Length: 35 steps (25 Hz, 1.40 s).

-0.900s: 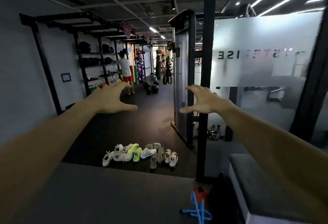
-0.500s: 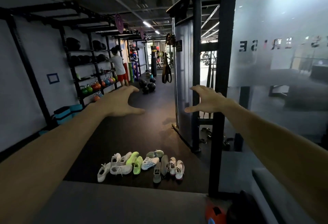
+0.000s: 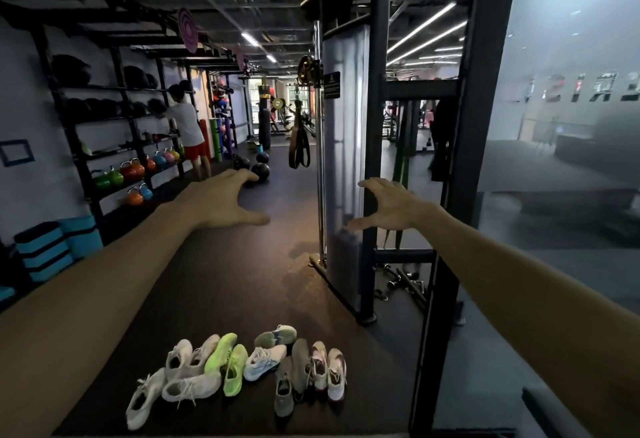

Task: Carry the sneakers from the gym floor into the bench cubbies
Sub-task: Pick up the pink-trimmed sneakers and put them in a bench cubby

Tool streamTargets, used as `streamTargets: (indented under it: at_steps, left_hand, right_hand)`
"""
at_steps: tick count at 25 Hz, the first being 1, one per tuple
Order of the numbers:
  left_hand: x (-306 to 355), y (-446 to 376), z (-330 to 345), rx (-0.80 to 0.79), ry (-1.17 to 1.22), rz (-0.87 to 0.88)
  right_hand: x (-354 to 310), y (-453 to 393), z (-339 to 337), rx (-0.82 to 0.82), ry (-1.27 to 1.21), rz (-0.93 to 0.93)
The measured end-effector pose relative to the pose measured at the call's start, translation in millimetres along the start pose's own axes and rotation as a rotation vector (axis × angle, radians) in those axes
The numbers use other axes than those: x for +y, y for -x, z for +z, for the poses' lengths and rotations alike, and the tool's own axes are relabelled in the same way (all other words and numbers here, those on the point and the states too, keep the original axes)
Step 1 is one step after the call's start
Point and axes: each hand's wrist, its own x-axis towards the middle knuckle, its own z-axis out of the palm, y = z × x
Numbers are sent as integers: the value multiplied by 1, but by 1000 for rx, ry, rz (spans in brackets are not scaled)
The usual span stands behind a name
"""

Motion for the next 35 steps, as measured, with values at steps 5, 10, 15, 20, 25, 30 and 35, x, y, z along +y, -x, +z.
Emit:
streamTargets:
  at_steps: [5, 10, 15, 20, 25, 30, 35]
  left_hand:
    - [-54, -126, 32, -34, 1, 58]
    - [-82, -246, 79, -80, 36, 111]
    - [-103, -363, 130, -80, 20, 126]
    - [-124, -490, 195, -126, 55, 78]
    - [-139, -592, 297, -248, 153, 5]
    - [-163, -648, 427, -375, 167, 27]
    - [-192, -650, 628, -572, 212, 57]
  right_hand:
    - [18, -114, 36, -25, 16, 87]
    - [54, -217, 75, -50, 8, 134]
    - [107, -330, 114, -68, -11, 147]
    - [171, -455, 164, -107, -35, 132]
    - [227, -553, 243, -213, -33, 163]
    - [263, -598, 365, -351, -78, 194]
    - [296, -601, 561, -480, -116, 246]
